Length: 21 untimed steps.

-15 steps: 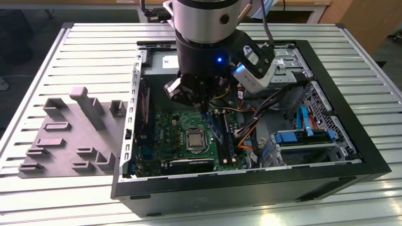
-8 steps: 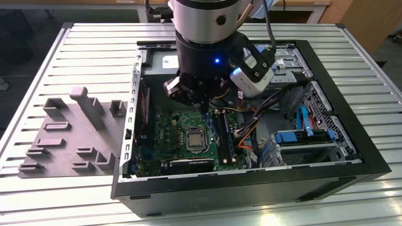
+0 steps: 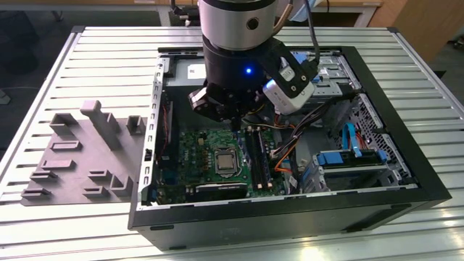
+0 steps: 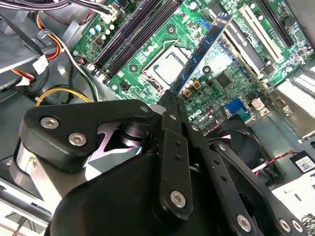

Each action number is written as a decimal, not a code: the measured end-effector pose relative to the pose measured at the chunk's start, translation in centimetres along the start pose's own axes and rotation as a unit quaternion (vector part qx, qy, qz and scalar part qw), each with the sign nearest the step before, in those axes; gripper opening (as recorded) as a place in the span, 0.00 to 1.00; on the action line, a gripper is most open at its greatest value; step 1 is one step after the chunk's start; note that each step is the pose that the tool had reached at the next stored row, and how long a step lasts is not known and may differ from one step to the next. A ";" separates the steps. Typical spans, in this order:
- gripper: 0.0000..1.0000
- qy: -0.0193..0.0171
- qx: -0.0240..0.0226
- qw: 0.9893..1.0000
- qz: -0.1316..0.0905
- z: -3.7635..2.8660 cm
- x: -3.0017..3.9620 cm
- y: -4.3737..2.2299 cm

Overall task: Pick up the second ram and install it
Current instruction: 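Insert the second ram into the second slot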

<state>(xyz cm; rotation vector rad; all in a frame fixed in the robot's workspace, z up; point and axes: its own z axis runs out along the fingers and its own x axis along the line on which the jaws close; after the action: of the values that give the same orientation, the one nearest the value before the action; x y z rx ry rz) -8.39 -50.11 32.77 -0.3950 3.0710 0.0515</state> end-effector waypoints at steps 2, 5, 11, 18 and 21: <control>0.11 0.000 0.000 1.000 0.000 0.00 0.00 0.00; 0.11 0.000 0.000 1.000 0.009 0.03 0.00 0.00; 0.11 -0.001 0.001 1.000 0.019 0.25 0.01 -0.01; 0.11 -0.001 0.002 0.999 0.042 0.80 -0.06 -0.05; 0.11 -0.001 0.002 0.999 0.051 0.93 -0.06 -0.05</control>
<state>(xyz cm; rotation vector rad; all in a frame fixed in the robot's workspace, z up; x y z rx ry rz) -8.28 -50.11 31.84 -0.2371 3.0856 0.0488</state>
